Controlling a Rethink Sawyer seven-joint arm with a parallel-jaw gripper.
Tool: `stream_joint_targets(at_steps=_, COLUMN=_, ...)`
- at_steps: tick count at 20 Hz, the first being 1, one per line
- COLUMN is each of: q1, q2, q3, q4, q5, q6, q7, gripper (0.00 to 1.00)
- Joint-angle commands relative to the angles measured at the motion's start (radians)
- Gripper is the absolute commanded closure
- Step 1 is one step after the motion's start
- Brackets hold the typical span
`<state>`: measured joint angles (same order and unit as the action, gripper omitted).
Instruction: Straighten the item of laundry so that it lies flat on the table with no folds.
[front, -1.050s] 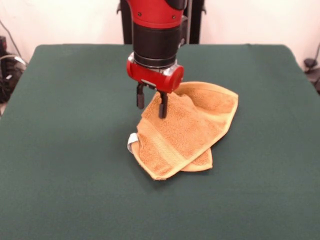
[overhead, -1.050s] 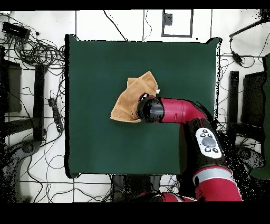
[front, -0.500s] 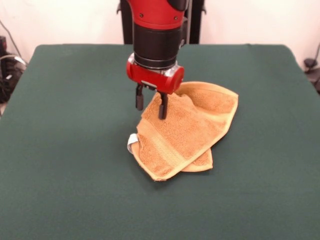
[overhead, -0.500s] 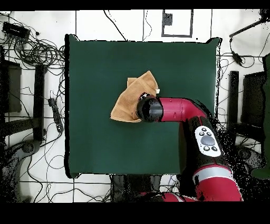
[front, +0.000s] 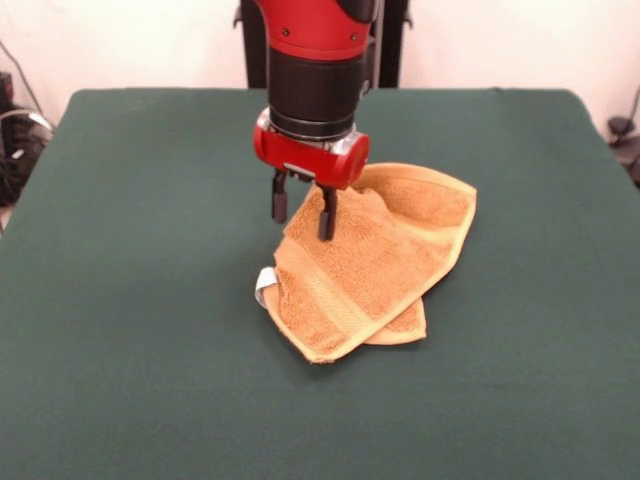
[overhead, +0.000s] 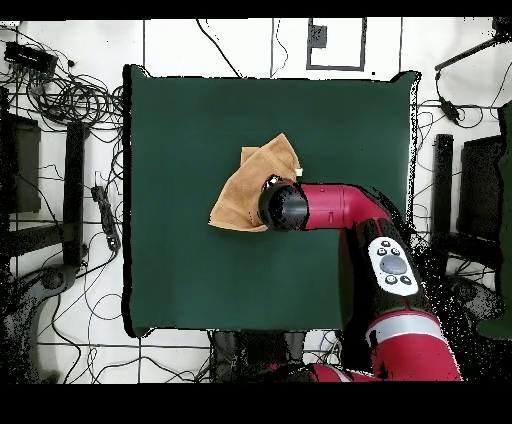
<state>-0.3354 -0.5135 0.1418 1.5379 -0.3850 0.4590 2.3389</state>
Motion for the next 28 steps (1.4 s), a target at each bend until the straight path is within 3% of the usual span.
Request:
stream_joint_targets(at_steps=1, q1=0.008, q2=0.078, q3=0.127, q4=0.014, q5=-0.047, q6=0.064, q7=-0.159, gripper=0.0)
stream_joint_targets(at_steps=15, q1=0.013, q2=0.13, q3=0.122, q4=-0.006, q5=-0.079, q6=-0.009, q7=-0.135, gripper=0.0)
stream_joint_targets(at_steps=28, q1=0.007, q2=0.122, q3=0.135, q4=-0.011, q5=-0.093, q6=0.017, q7=-0.139, gripper=0.0)
